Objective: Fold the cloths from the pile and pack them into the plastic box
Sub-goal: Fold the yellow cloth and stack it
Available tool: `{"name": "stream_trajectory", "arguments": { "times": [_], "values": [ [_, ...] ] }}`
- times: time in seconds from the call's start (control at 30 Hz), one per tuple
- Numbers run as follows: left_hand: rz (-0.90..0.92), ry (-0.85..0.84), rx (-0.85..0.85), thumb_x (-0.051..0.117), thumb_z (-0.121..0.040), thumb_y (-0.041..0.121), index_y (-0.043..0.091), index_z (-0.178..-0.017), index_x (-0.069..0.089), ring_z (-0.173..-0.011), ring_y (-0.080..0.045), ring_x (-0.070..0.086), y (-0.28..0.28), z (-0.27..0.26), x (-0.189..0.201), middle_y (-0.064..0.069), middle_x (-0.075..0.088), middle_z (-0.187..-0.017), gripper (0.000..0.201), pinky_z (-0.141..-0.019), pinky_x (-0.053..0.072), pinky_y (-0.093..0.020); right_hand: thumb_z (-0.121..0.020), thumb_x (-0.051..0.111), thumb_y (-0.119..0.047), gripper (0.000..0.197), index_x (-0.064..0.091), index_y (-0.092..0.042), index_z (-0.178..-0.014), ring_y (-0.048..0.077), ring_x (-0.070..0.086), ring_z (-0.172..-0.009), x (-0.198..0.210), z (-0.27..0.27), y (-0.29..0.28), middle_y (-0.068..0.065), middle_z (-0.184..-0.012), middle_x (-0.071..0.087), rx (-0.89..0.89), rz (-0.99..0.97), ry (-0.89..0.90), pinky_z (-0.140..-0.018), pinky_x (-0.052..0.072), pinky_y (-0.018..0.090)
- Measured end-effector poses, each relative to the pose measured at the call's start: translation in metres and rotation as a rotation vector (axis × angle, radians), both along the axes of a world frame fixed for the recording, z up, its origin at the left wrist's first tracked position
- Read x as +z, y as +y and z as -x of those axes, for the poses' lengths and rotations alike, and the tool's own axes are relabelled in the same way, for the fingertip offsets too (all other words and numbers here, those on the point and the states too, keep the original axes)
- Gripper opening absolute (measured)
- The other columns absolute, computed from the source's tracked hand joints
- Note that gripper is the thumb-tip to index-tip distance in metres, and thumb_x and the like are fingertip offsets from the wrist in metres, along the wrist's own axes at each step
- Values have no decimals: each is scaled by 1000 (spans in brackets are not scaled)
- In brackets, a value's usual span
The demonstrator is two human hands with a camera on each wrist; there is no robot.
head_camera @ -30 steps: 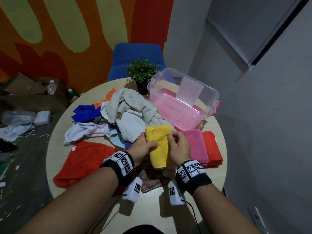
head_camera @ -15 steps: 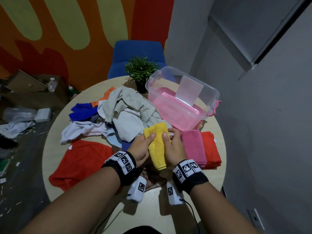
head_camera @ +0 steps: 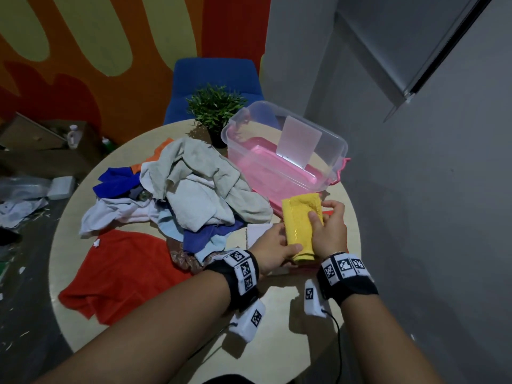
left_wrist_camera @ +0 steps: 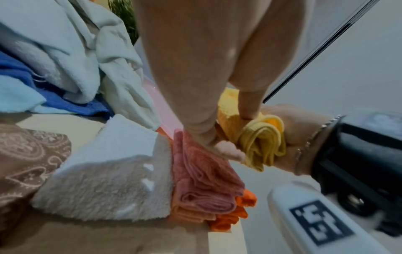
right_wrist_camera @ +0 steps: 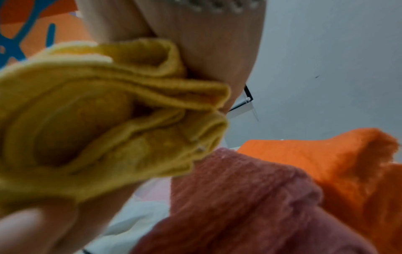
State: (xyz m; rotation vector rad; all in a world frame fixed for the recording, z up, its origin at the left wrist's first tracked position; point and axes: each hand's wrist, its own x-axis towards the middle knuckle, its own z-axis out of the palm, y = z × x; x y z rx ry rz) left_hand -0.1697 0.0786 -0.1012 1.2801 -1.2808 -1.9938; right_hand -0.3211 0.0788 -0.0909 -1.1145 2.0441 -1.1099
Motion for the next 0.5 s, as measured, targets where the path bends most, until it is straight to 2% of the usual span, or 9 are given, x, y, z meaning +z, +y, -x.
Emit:
{"name": "stream_trajectory", "arguments": {
  "times": [0.07, 0.1, 0.17, 0.23, 0.3, 0.33, 0.4, 0.47, 0.5],
  "values": [
    [101, -135, -90, 68, -93, 11, 16, -148, 32, -96, -18, 67, -1, 8, -2, -6, 68, -111, 66, -86, 55, -26, -95, 61, -16, 21, 45, -21, -107, 25, 58, -94, -9, 10, -4, 1, -101, 58, 16, -51, 139, -76, 39, 30],
    [153, -213, -144, 69, -93, 15, 17, -153, 25, -92, -17, 65, -1, 10, -5, -5, 66, -108, 74, -84, 53, -26, -94, 61, -11, 17, 48, -20, -100, 28, 58, -96, -14, 13, -5, 2, -104, 57, 55, -80, 279, -77, 40, 32],
    [202, -318, -223, 67, -94, 18, 16, -158, 16, -88, -16, 62, -2, 11, -11, -6, 66, -111, 82, -82, 51, -28, -87, 59, -4, 17, 56, -20, -91, 33, 52, -110, -25, 12, -3, 5, -125, 54, 178, -143, 598, -86, 45, 37],
    [201, -326, -237, 66, -94, 13, 16, -158, 21, -70, -10, 59, -2, 10, -13, -7, 66, -97, 77, -64, 49, -19, -86, 58, -8, 15, 65, -19, -94, 33, 47, -120, -29, 5, 1, 6, -138, 51, 294, -117, 768, -96, 45, 43],
    [200, -304, -206, 65, -91, 5, 15, -149, 39, -53, -3, 53, -3, 6, -13, -5, 60, -83, 65, -51, 43, -15, -93, 53, -22, 24, 64, -18, -114, 29, 43, -129, -33, -5, 4, 5, -145, 48, 419, -81, 857, -100, 44, 48],
    [205, -322, -182, 63, -90, 2, 15, -140, 49, -56, -2, 55, -4, 2, -13, -2, 58, -85, 53, -51, 43, -16, -96, 48, -31, 35, 59, -18, -127, 27, 38, -136, -36, -8, 6, 3, -153, 40, 472, -115, 893, -104, 41, 48],
    [205, -400, -123, 57, -92, 2, 17, -124, 60, -81, -13, 65, -9, -9, -20, 1, 55, -95, 35, -62, 46, -23, -99, 37, -44, 58, 36, -17, -150, 26, 16, -150, -43, -6, 6, -1, -166, 12, 513, -240, 946, -117, 25, 49],
    [158, -428, -53, 52, -92, 0, 20, -111, 63, -101, -24, 68, -11, -24, -25, 0, 56, -98, 29, -72, 50, -31, -101, 32, -44, 66, 16, -14, -157, 27, -1, -153, -49, 0, 7, -3, -166, -10, 477, -322, 951, -121, 9, 49],
    [142, -426, -11, 49, -93, -1, 19, -108, 63, -99, -25, 69, -13, -31, -26, -2, 58, -97, 29, -74, 52, -33, -102, 32, -41, 64, 14, -14, -158, 28, 1, -153, -50, 4, 8, -2, -166, -12, 454, -336, 949, -121, 9, 48]
  ]
}}
